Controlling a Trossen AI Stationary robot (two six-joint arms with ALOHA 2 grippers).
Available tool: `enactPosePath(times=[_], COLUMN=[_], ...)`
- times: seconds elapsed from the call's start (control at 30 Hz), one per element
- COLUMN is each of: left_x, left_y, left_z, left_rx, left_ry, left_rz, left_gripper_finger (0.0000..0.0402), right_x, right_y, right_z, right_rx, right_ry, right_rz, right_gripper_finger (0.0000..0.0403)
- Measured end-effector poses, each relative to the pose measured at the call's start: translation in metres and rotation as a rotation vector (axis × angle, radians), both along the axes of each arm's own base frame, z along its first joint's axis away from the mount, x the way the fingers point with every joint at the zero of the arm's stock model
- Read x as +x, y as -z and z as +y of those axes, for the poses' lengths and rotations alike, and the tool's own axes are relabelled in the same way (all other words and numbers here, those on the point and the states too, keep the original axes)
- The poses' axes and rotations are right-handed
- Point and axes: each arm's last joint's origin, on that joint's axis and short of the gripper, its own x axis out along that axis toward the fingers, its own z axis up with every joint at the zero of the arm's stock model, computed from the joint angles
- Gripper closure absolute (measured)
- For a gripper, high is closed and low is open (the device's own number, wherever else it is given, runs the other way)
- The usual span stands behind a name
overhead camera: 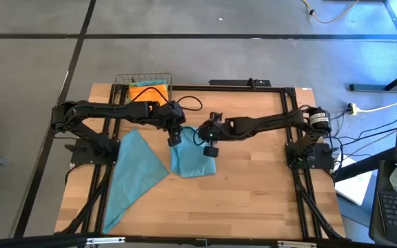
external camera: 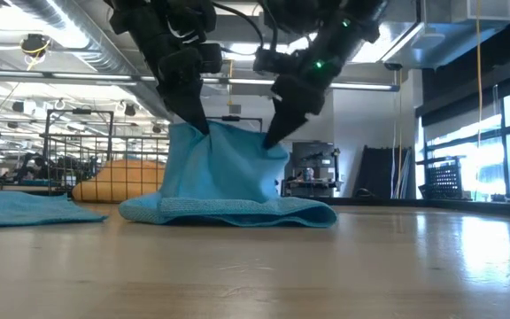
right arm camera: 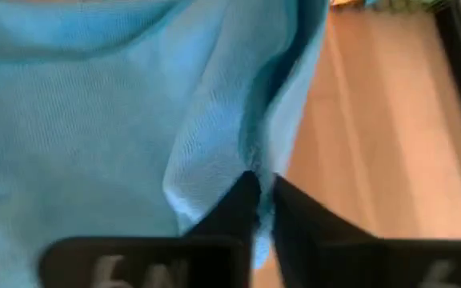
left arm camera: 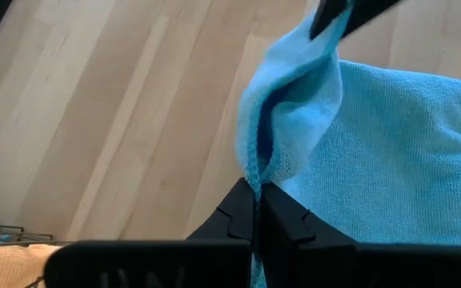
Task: Fold microfiber towels
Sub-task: Fold the right light blue microfiber cloth
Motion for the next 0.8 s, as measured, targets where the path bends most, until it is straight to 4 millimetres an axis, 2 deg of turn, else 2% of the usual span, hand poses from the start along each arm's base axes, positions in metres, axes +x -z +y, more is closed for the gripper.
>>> enactPosePath(times=[0.07,0.23,0.33,0.47,0.67,0.8], left_x=[0.000,0.000,0.000,0.000,0.000,0.000], left_y=[0.000,0.000,0.000,0.000,-0.001,-0.001], left_z=[0.000,0.000,0.001,0.002,0.004,0.002], left_rx=[0.002,0.012,0.029,0.056,0.125,0.076], left_ry=[0.000,-0.007,-0.018,-0.037,-0.054,-0.060], left_rz=[0.000,0.003,0.007,0.012,0.021,0.012], left_gripper_finger=[0.0401,0.0401,0.0401,0.0401,0.0402,0.0402], right_x=[0.002,0.006,0.005,-0.002,-0.010,-0.010], right_y=[-0.008,-0.022,-0.023,-0.019,-0.007,-0.007], right_z=[-0.005,-0.027,-0.043,-0.059,-0.061,-0.055], right_rx=[-0.013,-0.112,-0.150,-0.096,-0.049,-0.034], right_ry=[-0.013,0.018,0.032,0.046,0.025,0.003], right_rz=[0.004,-0.011,0.001,0.045,0.104,0.115], right_gripper_finger=[0.0389,0.0395,0.0395,0.0391,0.0398,0.0394])
